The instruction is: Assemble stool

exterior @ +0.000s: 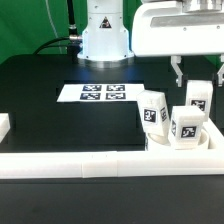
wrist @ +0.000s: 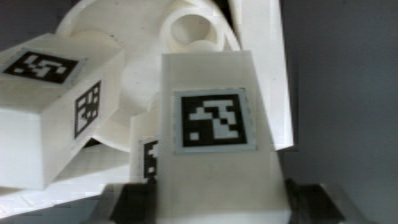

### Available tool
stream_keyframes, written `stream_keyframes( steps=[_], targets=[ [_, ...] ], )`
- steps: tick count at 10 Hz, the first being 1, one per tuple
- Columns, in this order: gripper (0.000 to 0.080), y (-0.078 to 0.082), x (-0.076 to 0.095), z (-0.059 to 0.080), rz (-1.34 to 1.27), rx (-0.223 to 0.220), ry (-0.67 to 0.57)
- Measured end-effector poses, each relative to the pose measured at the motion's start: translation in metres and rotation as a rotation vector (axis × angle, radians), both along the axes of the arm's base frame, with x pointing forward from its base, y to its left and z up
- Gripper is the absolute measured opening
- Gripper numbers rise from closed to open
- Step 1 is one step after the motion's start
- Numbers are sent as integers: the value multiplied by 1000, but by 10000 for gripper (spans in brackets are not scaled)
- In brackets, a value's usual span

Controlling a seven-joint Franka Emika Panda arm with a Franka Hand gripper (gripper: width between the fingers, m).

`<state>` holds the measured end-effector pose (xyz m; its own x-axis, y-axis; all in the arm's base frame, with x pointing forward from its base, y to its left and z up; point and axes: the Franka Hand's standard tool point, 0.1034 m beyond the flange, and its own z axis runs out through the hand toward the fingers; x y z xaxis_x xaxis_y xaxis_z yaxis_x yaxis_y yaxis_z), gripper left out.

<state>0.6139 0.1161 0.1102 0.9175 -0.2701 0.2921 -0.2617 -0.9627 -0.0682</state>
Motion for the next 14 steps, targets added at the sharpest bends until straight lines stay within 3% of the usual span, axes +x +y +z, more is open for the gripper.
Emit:
stream_keyframes(
  steps=[14],
  targets=[
    [337, -3, 8, 4, 25, -10, -27]
  ],
)
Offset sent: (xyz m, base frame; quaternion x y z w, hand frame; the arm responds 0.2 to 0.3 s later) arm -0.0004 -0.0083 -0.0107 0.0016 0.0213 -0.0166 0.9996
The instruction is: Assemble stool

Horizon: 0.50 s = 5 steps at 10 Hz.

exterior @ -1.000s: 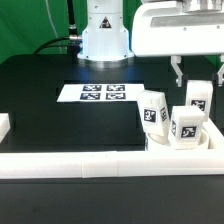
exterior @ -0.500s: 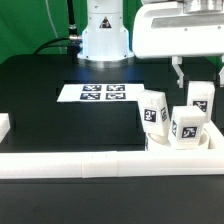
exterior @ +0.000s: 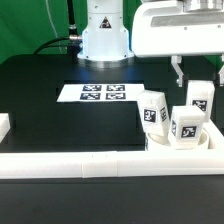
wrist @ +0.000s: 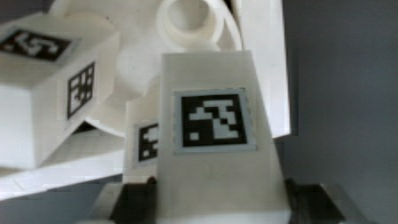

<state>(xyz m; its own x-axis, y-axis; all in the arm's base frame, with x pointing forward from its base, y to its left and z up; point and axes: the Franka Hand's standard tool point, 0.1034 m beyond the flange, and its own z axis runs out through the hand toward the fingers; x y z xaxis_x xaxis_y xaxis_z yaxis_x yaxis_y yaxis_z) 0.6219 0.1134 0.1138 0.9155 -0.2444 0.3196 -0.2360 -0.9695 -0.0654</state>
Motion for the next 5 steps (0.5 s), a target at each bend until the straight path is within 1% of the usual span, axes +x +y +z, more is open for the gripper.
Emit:
stream_keyframes(
  steps=[3, 5],
  targets=[
    [337, -2, -1, 5, 1, 3, 1],
    [337, -1, -4, 2, 2, 3, 6]
  ],
)
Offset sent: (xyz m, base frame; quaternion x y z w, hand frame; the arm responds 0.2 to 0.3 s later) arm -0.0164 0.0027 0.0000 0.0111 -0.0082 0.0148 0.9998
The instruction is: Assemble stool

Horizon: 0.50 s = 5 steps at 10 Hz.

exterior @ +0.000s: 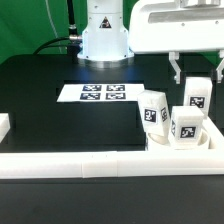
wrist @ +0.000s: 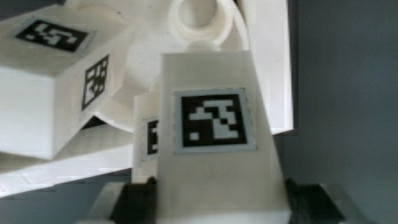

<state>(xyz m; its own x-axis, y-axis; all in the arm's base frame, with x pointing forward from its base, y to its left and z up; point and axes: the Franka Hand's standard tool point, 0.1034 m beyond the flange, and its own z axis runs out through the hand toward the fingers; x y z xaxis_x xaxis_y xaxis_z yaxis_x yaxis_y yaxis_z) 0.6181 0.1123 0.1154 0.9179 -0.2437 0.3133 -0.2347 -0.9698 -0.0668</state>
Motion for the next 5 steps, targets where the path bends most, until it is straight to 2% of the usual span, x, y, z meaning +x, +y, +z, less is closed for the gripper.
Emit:
stream_keyframes(
  steps=[5],
  targets=[
    [337, 13, -7, -6, 5, 4, 11]
  ],
)
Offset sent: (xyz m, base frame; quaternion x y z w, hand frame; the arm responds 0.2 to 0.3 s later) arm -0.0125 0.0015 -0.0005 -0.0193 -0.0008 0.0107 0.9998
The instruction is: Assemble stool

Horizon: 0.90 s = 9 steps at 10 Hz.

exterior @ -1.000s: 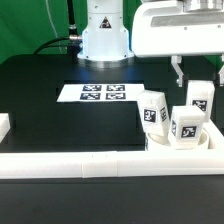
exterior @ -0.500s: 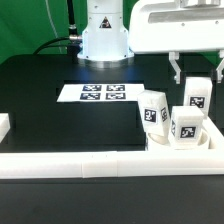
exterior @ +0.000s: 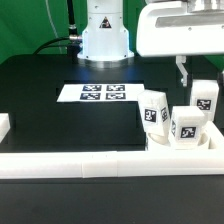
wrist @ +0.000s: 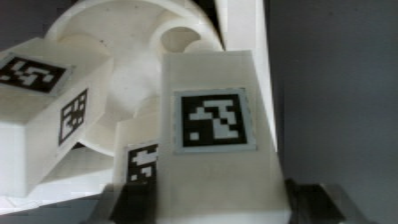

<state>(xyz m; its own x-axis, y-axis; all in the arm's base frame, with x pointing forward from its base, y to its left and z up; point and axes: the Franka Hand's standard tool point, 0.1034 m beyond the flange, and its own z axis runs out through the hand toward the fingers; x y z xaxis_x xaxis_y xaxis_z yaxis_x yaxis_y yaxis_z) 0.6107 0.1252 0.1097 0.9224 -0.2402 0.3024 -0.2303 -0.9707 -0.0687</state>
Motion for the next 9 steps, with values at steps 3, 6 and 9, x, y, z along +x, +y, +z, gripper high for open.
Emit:
stream_keyframes(
  steps=[3, 6, 9],
  targets=[
    [337, -2, 0, 0, 5, -3, -1],
    [337, -8, -1, 0, 10, -8, -14],
    [337, -7, -1, 0, 15, -9, -40]
  ],
)
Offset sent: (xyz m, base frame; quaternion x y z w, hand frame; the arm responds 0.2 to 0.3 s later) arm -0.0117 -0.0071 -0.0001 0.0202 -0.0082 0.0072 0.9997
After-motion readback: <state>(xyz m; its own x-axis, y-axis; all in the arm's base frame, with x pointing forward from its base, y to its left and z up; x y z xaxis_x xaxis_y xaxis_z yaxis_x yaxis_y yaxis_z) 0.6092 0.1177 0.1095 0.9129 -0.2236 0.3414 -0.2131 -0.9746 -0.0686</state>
